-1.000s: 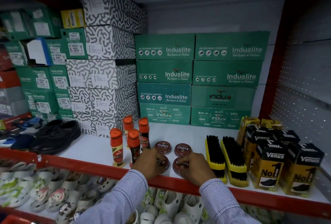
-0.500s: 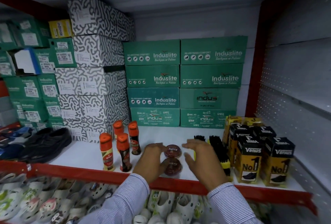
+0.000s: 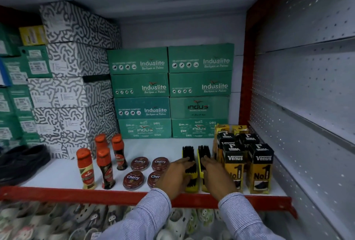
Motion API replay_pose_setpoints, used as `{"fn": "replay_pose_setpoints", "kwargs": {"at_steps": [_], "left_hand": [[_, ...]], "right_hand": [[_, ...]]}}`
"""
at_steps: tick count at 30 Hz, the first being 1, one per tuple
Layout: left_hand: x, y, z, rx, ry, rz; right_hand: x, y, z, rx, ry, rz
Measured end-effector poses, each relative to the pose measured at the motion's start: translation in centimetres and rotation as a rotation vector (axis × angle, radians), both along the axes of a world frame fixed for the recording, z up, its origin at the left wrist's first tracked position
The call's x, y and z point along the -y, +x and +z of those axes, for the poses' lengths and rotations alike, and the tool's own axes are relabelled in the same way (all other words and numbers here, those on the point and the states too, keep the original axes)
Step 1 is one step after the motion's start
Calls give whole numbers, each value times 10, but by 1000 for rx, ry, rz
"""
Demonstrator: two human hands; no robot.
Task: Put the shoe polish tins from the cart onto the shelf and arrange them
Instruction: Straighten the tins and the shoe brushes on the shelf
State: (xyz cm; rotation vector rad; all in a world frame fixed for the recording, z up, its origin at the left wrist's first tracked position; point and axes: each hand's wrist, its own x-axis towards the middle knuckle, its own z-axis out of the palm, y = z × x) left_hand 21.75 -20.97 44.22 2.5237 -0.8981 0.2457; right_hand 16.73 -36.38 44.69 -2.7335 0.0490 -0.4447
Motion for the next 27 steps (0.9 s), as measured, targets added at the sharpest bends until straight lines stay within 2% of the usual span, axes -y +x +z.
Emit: {"fn": "replay_pose_setpoints", "kwargs": {"at_steps": [11,18,23,27], "left_hand": [[2,-11,9,-11,-4,13],[-1,-15,16,48,0,12],[29,-31,39,190,-172,-25],[70,-52,55,267,-205,-161]], "right_hand": [[-2,-3,5,3,-22,10],[8,-35,41,297,18,139],[42,-67,67,487,27,-31],[75,-62,62,363,6,-233]]}}
